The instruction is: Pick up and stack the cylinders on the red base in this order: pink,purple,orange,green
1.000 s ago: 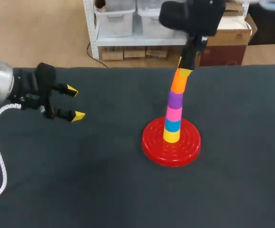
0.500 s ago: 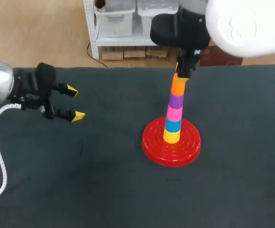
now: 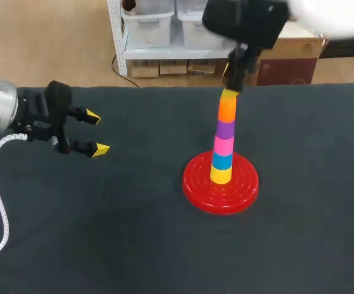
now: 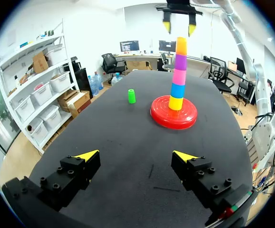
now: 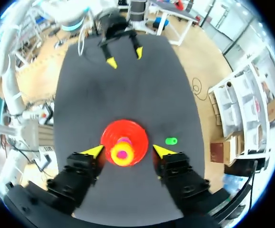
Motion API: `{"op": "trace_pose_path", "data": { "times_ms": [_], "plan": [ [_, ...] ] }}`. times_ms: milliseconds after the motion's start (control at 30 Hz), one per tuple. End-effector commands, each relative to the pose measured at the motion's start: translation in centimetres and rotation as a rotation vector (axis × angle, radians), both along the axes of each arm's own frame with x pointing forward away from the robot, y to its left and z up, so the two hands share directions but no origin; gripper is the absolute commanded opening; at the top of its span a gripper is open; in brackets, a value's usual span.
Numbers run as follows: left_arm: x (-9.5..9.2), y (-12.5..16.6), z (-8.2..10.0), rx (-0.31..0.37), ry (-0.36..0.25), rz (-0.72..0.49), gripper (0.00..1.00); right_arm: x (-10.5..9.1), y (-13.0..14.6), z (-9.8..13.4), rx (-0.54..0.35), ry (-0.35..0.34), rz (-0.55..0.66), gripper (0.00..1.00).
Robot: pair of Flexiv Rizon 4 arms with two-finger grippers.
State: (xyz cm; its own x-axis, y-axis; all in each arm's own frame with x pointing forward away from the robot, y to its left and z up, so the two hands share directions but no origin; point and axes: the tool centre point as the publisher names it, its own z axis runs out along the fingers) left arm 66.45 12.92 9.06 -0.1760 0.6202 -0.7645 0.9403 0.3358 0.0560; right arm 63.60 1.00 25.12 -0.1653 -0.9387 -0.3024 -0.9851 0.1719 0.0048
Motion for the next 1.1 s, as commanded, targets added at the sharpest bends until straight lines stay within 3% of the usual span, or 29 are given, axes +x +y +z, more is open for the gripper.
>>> {"op": "trace_pose_path", "data": {
  "times_ms": [33,200,433,667,967,1100],
  "plan": [
    [0.2,0.0,0.0,0.004,0.005,-0.002,1.0,2.0,-3.1,1.0,0.262,0.113,-0.077,1.0],
    [0.2,0.0,0.0,0.004,0.005,-0.002,1.0,5.0,-5.9,-1.4,0.236,0.113,-0.131,1.0],
    [0.2,0.0,0.0,0.004,0.005,-0.002,1.0,8.9,-7.8,-7.5,0.145,0.086,-0.112,1.0],
    [0.2,0.0,0.0,0.004,0.005,-0.002,1.0,10.7,-8.1,-12.5,0.01,-0.082,-0.025,1.0],
    [0.2,0.0,0.0,0.004,0.005,-0.002,1.0,11.8,-9.3,-16.5,-0.047,-0.066,-0.002,1.0],
    [0.2,0.0,0.0,0.004,0.005,-0.002,1.0,11.8,-8.6,-17.3,-0.076,-0.095,0.061,1.0]
  ]
}}
